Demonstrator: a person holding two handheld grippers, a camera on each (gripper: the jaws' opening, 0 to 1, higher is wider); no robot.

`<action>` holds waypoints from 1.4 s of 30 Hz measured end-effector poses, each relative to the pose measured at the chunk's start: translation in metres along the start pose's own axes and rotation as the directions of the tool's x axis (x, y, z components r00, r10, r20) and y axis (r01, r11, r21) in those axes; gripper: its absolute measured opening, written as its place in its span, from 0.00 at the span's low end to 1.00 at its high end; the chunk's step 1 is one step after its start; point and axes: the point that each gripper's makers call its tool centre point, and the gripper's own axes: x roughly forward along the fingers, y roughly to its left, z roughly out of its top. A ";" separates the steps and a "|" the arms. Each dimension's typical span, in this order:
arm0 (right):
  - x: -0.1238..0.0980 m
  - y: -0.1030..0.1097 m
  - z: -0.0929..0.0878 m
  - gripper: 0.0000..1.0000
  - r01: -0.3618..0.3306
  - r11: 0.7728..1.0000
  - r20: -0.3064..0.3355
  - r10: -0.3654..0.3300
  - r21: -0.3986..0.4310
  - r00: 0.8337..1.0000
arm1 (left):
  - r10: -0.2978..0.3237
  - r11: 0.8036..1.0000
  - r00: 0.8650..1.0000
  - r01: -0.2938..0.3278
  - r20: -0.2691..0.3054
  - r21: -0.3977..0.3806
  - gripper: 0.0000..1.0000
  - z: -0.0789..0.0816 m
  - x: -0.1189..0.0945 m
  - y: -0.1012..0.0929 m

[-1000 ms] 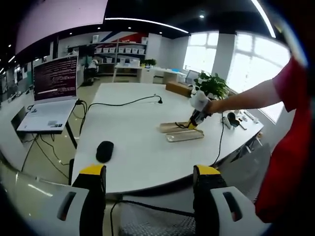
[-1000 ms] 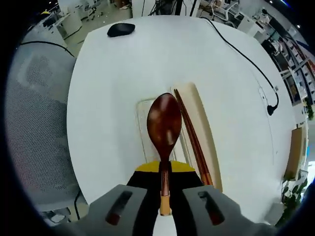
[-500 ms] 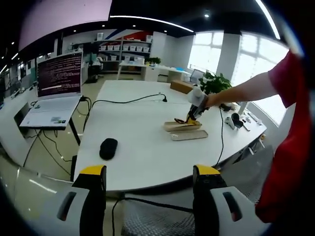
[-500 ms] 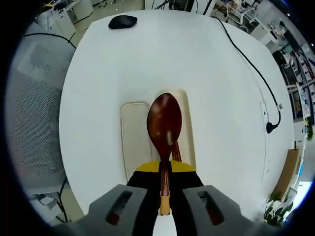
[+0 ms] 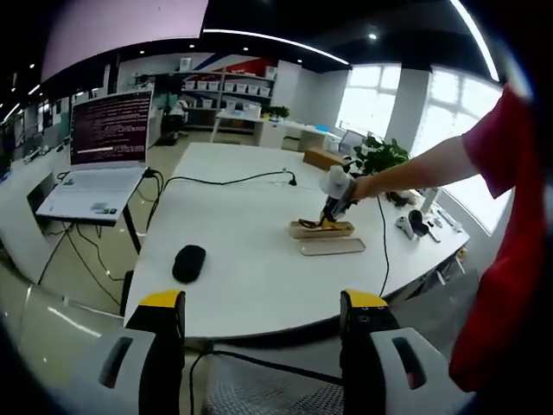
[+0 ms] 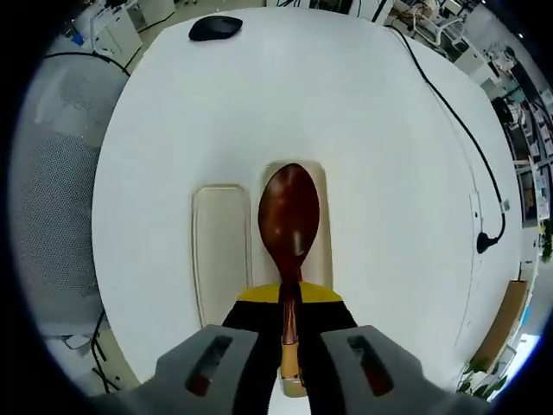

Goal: Arrange the utensils inside the cutlery case until each visible utensil rests in its matching compartment.

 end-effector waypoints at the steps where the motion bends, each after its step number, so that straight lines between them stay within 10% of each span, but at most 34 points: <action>1: 0.001 0.001 0.001 0.01 -0.002 1.000 -0.002 0.002 -0.001 1.000 | 0.001 1.000 1.000 0.000 -0.002 0.005 0.75 0.000 0.000 0.000; 27: -0.006 -0.004 0.000 0.12 0.049 0.998 0.016 -0.050 0.039 0.999 | 0.010 0.999 1.000 -0.010 -0.007 0.035 0.75 0.004 -0.008 -0.003; 42: -0.037 0.030 -0.027 0.22 0.142 0.970 0.086 -0.161 0.198 0.983 | -0.142 0.983 0.990 0.141 0.000 0.114 0.75 0.021 0.008 -0.010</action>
